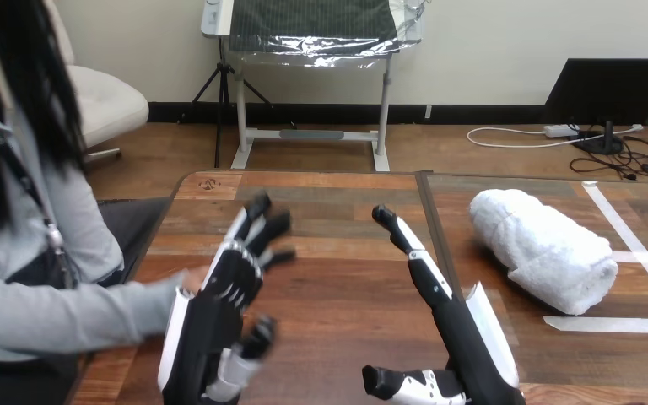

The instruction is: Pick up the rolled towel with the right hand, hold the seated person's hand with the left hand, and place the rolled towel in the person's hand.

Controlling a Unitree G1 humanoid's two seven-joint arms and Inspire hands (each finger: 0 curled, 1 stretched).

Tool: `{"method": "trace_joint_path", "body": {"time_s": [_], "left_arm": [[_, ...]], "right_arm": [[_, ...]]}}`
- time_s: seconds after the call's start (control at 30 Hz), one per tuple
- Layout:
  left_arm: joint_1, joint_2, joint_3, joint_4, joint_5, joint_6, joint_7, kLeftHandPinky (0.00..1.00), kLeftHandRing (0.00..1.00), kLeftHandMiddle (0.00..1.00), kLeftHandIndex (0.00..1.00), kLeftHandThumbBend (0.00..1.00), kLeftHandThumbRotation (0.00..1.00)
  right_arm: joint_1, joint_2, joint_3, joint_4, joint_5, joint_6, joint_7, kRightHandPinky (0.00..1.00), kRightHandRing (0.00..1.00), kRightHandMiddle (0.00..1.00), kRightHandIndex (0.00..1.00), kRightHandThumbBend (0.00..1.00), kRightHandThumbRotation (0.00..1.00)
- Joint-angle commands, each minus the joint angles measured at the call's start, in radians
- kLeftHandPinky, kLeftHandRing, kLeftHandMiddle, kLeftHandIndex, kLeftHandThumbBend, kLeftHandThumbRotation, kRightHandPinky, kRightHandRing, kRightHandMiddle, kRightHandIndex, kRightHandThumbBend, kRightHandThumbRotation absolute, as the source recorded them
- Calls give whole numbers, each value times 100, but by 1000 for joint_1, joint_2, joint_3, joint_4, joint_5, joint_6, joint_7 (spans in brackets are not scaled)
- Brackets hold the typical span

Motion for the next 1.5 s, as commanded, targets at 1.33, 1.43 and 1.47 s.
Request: {"method": "trace_joint_path", "body": {"time_s": [1.33,1.43,1.47], "left_arm": [[97,-59,210,-614,-992,1245,-479,0,0,3,4,62,69],[93,-79,227,-601,-959,1234,-519,1,4,10,13,71,74],[92,-84,232,-597,-951,1233,-529,1,7,15,20,75,76]], "right_arm": [[-86,-9,-29,-1,43,-10,4,95,94,90,92,100,80],[-89,-9,-29,3,45,-13,5,95,94,90,92,100,81],[-90,-9,-29,5,46,-14,5,95,93,90,92,100,81]]}}
